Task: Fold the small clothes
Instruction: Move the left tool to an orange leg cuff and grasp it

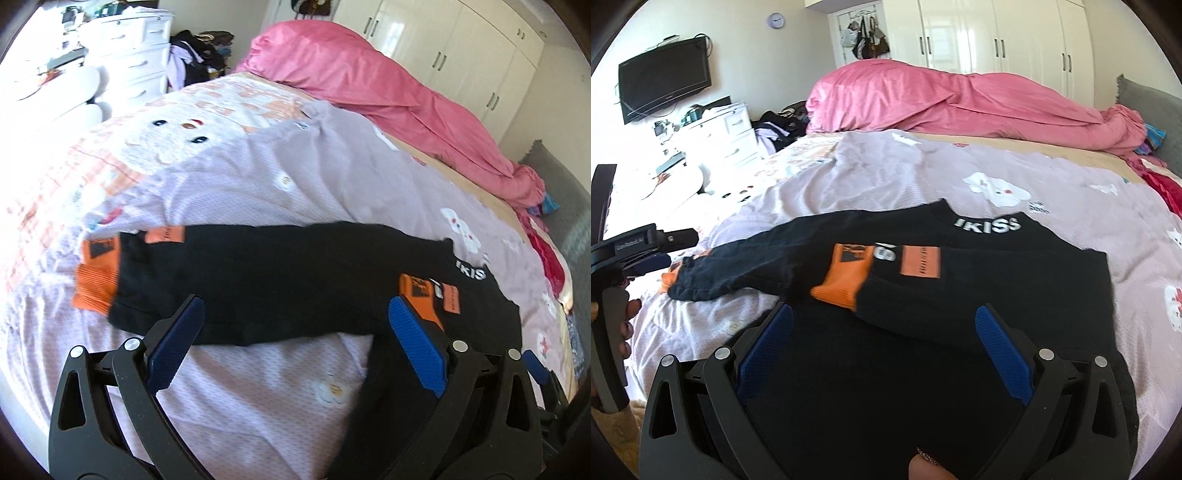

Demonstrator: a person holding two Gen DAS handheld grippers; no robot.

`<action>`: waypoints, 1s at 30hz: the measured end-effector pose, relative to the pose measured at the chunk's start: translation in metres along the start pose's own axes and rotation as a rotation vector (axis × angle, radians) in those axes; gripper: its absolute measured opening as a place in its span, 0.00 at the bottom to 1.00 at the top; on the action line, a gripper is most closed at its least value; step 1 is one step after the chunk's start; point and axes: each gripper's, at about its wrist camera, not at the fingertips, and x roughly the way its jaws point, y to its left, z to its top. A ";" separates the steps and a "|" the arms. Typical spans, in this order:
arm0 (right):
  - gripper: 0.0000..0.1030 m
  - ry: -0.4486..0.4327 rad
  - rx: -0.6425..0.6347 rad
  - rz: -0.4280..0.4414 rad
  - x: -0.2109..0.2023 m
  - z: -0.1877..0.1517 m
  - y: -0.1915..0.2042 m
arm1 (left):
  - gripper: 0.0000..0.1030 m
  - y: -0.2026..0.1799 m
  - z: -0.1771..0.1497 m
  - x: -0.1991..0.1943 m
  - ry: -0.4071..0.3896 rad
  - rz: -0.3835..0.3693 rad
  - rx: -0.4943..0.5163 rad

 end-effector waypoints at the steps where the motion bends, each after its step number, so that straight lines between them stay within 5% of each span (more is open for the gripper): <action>1: 0.96 0.001 -0.004 0.006 0.001 0.001 0.004 | 0.91 0.004 0.001 0.000 -0.003 0.011 -0.004; 20: 0.96 0.032 -0.034 0.087 0.036 0.036 0.069 | 0.91 0.066 0.011 0.006 0.001 0.144 -0.125; 30: 0.96 0.034 -0.047 0.100 0.040 0.043 0.082 | 0.91 0.101 0.008 0.027 0.064 0.178 -0.236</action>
